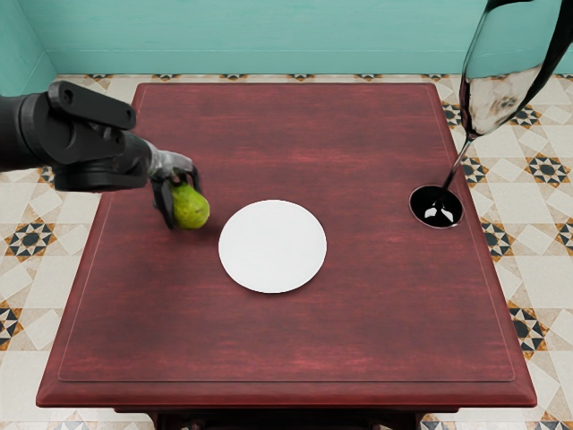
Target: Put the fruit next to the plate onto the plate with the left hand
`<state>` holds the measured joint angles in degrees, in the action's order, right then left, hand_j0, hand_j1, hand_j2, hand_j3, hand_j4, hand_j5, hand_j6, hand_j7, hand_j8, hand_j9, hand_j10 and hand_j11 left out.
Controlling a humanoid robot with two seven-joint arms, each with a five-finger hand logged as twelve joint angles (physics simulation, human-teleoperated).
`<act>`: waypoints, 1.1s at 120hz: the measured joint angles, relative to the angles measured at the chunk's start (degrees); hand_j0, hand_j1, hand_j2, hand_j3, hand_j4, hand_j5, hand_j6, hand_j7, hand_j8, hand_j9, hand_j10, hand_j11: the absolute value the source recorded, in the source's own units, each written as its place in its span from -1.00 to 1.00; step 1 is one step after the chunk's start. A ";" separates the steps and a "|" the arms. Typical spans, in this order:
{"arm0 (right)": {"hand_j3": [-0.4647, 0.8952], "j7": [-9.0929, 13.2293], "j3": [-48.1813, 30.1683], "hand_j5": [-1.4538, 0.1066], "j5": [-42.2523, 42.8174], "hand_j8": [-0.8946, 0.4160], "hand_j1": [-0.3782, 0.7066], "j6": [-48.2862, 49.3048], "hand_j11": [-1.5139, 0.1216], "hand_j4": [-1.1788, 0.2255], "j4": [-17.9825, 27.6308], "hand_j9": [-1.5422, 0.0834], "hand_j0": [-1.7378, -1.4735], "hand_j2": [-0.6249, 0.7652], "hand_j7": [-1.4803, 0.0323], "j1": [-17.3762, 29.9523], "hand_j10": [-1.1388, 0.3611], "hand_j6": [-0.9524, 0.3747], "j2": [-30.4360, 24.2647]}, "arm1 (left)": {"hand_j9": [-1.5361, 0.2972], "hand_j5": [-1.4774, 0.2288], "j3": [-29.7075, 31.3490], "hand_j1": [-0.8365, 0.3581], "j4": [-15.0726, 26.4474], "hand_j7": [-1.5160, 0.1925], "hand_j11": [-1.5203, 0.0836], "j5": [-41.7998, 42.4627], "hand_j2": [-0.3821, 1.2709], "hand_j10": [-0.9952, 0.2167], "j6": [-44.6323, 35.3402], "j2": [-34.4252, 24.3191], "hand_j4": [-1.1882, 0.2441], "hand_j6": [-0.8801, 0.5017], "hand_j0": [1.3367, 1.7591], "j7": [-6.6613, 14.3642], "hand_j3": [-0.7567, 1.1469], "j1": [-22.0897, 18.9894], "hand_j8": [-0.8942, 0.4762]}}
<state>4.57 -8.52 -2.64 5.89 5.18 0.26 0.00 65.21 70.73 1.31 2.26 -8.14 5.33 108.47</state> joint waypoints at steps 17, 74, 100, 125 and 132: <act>-0.32 0.00 0.00 0.86 0.00 0.36 -0.95 0.00 0.85 0.68 0.00 0.90 -0.40 -0.10 0.96 0.00 0.52 0.43 0.00 | -0.57 -0.63 0.33 -0.11 0.24 -0.59 -0.54 2.11 -0.05 -0.70 2.84 -4.53 0.20 -0.24 0.48 -0.04 -0.20 2.51 -0.61; -0.32 0.00 0.00 0.86 0.00 0.36 -0.95 -0.01 0.85 0.68 0.00 0.90 -0.40 -0.10 0.96 0.00 0.52 0.43 0.00 | -0.59 -0.67 -7.32 -0.18 0.31 -0.58 -0.56 8.48 -0.05 -0.77 10.41 -4.92 0.13 -0.33 0.49 -2.49 -0.20 2.06 -0.91; -0.32 0.00 0.00 0.86 0.00 0.36 -0.95 0.00 0.85 0.68 0.00 0.90 -0.40 -0.10 0.96 0.00 0.52 0.43 0.00 | -0.60 -0.65 -9.54 -0.26 -0.03 -0.59 -0.56 9.82 0.07 -0.77 10.59 -4.73 0.08 -0.38 0.49 -3.31 -0.20 1.83 -0.94; -0.32 0.00 0.00 0.86 0.00 0.36 -0.95 0.00 0.85 0.68 -0.01 0.90 -0.40 -0.10 0.96 0.00 0.52 0.43 0.00 | -0.60 -0.65 -10.44 -0.35 -0.16 -0.59 -0.56 10.00 0.21 -0.76 10.48 -4.52 0.07 -0.37 0.48 -3.35 -0.20 1.70 -0.93; -0.32 0.00 0.00 0.86 0.00 0.36 -0.95 0.00 0.85 0.68 0.00 0.90 -0.40 -0.10 0.96 0.00 0.52 0.43 0.00 | -0.59 -0.64 -10.59 -0.34 -0.18 -0.58 -0.56 9.94 0.21 -0.75 10.43 -4.52 0.05 -0.44 0.48 -3.34 -0.20 1.73 -0.93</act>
<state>4.57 -8.53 -2.64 5.89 5.18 0.26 0.00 54.62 70.55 11.24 12.70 -12.66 1.99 110.20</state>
